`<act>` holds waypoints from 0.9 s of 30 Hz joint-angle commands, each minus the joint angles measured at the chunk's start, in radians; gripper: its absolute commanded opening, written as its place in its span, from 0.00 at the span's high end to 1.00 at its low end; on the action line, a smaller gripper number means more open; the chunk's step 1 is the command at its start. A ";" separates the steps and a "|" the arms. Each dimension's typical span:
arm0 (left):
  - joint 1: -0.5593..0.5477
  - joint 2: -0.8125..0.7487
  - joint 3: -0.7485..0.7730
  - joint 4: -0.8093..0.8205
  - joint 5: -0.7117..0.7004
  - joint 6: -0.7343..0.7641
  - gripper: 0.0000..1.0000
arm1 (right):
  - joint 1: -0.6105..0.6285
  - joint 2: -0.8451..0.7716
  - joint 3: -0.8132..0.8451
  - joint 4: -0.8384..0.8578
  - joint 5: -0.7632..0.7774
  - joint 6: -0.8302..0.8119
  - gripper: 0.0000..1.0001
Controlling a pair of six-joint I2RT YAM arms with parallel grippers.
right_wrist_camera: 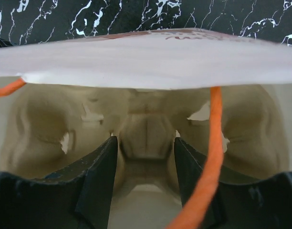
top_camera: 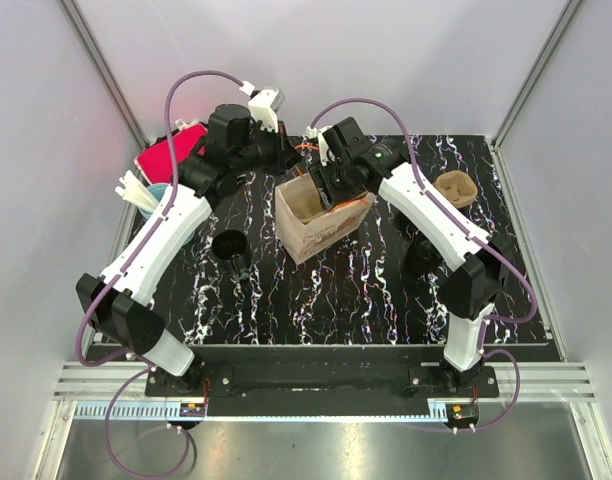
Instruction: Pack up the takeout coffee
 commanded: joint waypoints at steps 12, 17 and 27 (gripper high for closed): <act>0.016 -0.008 -0.006 0.059 -0.005 -0.008 1.00 | 0.012 -0.016 0.094 0.009 0.008 -0.078 0.33; 0.022 -0.013 -0.009 0.059 -0.008 -0.002 1.00 | 0.012 -0.053 0.225 -0.009 -0.015 -0.135 0.27; 0.048 -0.033 -0.027 0.059 -0.019 0.016 1.00 | 0.012 -0.113 0.393 -0.012 -0.056 -0.172 0.20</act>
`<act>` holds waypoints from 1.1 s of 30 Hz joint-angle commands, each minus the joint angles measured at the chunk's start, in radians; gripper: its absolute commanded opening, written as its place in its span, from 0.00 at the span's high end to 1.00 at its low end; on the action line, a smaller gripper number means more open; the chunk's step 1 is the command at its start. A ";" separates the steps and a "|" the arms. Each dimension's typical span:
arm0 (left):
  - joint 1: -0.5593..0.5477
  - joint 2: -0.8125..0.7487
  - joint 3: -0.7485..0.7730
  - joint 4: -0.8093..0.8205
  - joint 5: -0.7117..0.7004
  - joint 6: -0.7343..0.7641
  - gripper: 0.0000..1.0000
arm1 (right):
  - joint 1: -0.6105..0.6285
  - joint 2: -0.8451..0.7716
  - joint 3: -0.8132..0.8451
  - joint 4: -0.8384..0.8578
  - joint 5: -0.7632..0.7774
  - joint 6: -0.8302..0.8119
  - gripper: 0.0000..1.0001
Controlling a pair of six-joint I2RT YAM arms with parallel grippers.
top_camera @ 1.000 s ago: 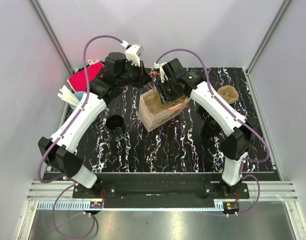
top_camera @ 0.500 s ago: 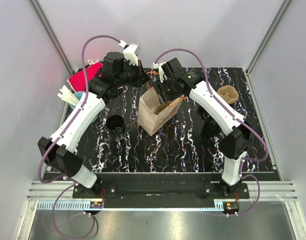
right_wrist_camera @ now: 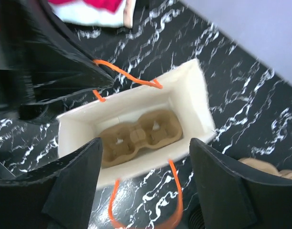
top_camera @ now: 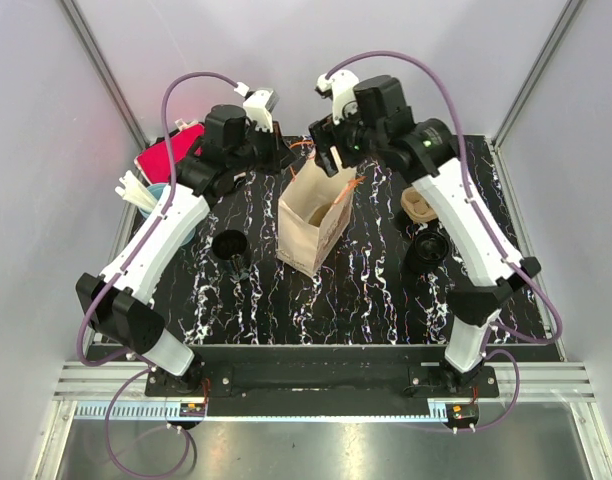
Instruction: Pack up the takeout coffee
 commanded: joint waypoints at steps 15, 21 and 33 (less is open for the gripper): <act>0.045 -0.055 0.000 0.051 0.005 0.052 0.63 | 0.012 -0.099 0.008 -0.097 -0.132 -0.057 0.04; 0.059 -0.067 0.000 0.051 0.017 0.055 0.49 | 0.012 -0.095 0.022 -0.146 -0.195 -0.074 0.00; 0.081 -0.096 0.017 0.048 0.059 0.068 0.21 | 0.012 -0.090 0.060 -0.241 -0.243 -0.117 0.00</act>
